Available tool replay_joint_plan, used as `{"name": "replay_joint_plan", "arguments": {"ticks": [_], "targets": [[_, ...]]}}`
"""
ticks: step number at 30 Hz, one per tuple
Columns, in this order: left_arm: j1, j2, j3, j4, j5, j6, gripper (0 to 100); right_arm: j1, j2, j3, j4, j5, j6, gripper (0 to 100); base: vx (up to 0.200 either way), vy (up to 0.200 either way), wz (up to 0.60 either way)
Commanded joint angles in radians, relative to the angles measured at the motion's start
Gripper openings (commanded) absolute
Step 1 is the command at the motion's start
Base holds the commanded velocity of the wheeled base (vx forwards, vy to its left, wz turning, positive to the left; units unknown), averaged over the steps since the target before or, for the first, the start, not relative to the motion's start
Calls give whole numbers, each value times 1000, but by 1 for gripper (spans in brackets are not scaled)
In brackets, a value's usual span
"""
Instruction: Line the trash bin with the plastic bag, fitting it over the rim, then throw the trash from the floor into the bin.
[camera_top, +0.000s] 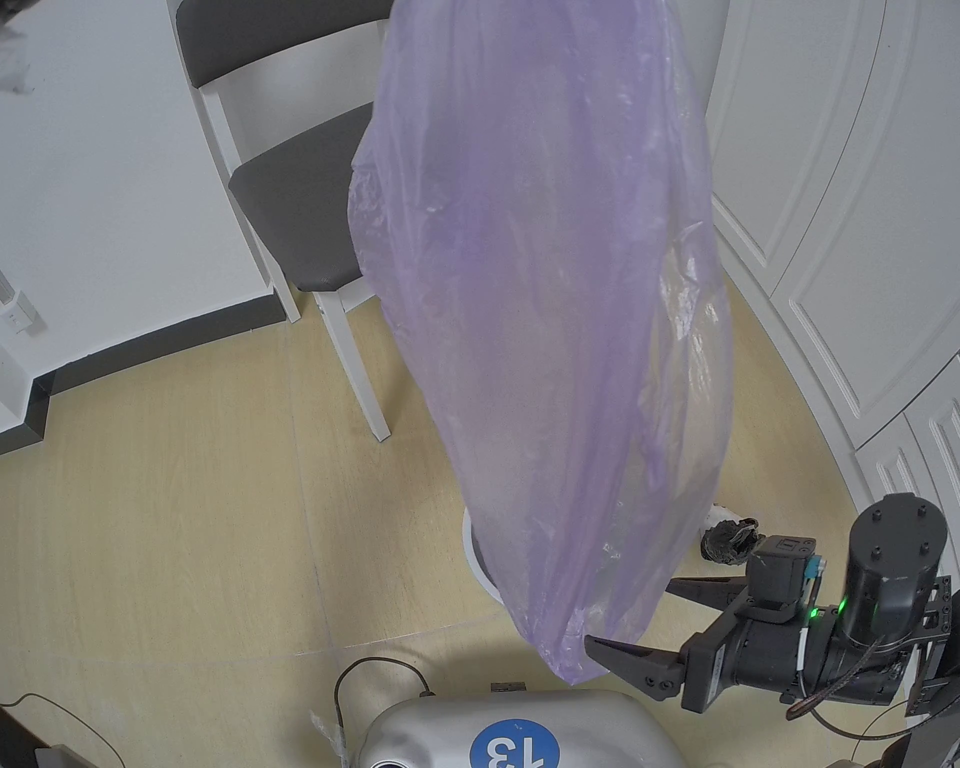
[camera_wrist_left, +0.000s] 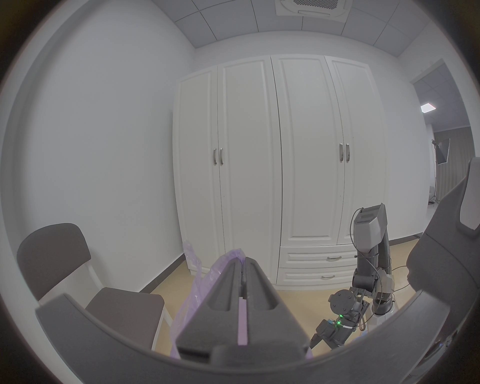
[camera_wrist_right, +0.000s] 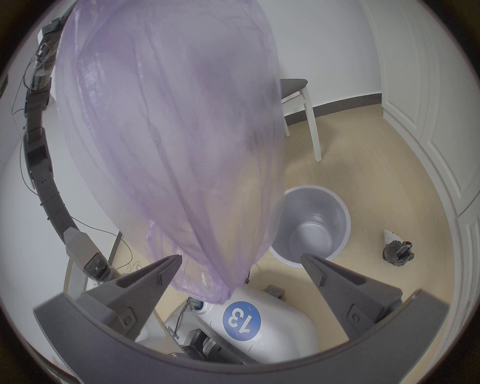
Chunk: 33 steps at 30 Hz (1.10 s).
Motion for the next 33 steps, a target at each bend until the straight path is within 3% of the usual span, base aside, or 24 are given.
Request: {"name": "replay_joint_plan", "arguments": {"ticks": [1, 12, 24, 25, 33], "targets": [[-1, -8, 0, 1, 0, 0, 0, -34, 46, 12, -9, -4, 2, 100, 0, 0, 0], [-4, -15, 0, 1, 0, -1, 0, -157, 45, -25, -11, 48, 37, 100, 0, 0, 0], [-7, -15, 0, -2, 0, -1, 0, -169, 52, -41, -60, 127, 132, 100, 0, 0, 0], [-7, -15, 0, -2, 0, -1, 0, -169, 55, -41, -67, 127, 134, 0, 0, 0, 0], [-4, -20, 0, -4, 0, -3, 0, -186, 63, -33, -104, 170, 135, 0, 0, 0, 0]]}}
